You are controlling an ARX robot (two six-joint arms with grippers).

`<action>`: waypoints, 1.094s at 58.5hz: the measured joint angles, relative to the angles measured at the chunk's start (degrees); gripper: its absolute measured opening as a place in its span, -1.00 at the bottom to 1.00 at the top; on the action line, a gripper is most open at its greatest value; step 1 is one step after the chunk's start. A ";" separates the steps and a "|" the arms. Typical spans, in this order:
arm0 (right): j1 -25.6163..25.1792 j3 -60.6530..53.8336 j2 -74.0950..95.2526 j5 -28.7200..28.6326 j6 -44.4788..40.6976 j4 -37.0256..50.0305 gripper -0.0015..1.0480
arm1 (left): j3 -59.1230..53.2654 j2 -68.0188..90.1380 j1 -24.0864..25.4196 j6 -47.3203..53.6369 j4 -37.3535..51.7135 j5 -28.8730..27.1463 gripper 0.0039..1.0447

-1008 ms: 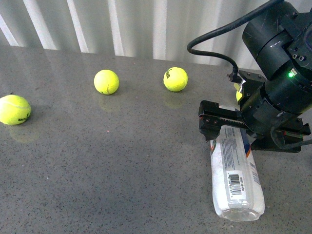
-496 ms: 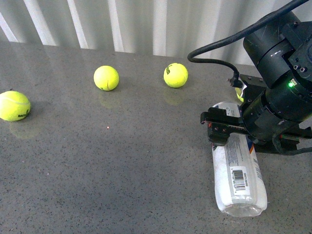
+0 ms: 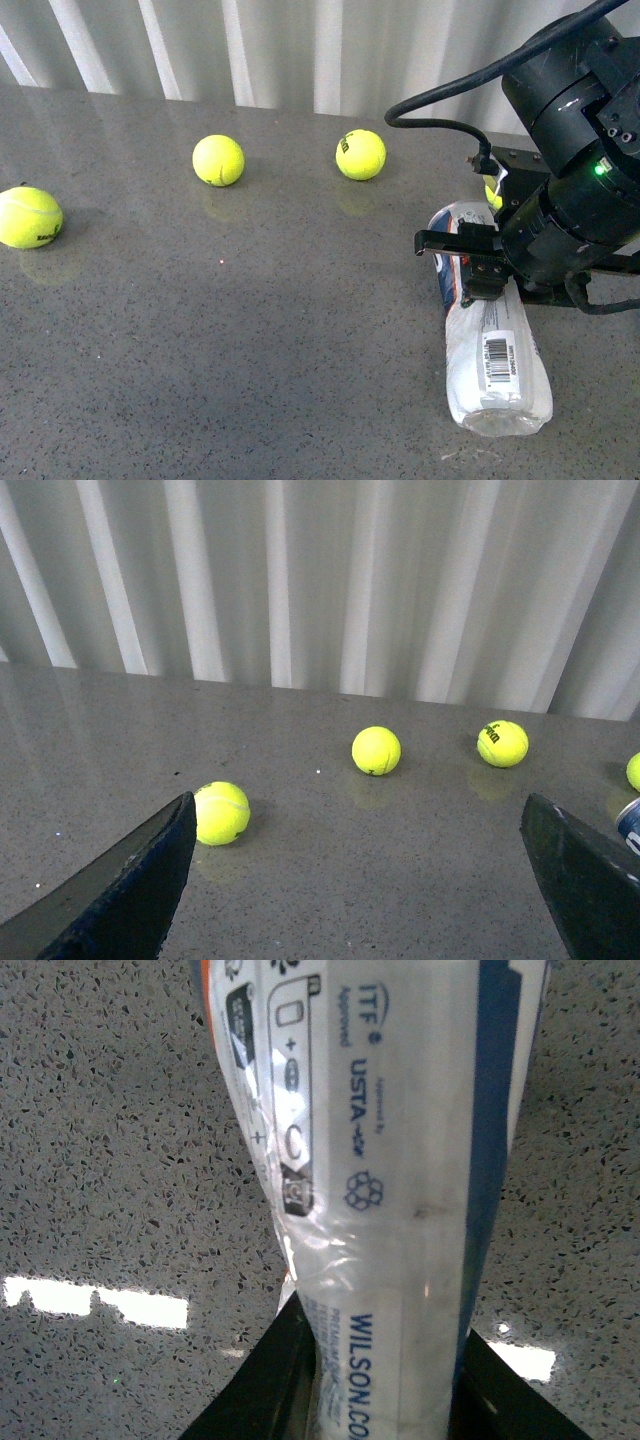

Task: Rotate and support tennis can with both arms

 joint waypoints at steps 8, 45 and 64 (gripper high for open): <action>0.31 -0.31 -1.36 0.77 -0.92 0.02 -0.76 | 0.00 0.00 0.00 0.00 0.00 -0.02 0.87; 5.84 -14.47 -14.82 21.44 -53.83 38.73 -0.89 | 0.00 0.00 0.00 0.00 0.00 -0.02 0.87; 8.26 -20.00 -12.24 11.30 -90.68 47.67 -0.89 | 0.00 0.00 0.00 0.00 0.00 -0.02 0.87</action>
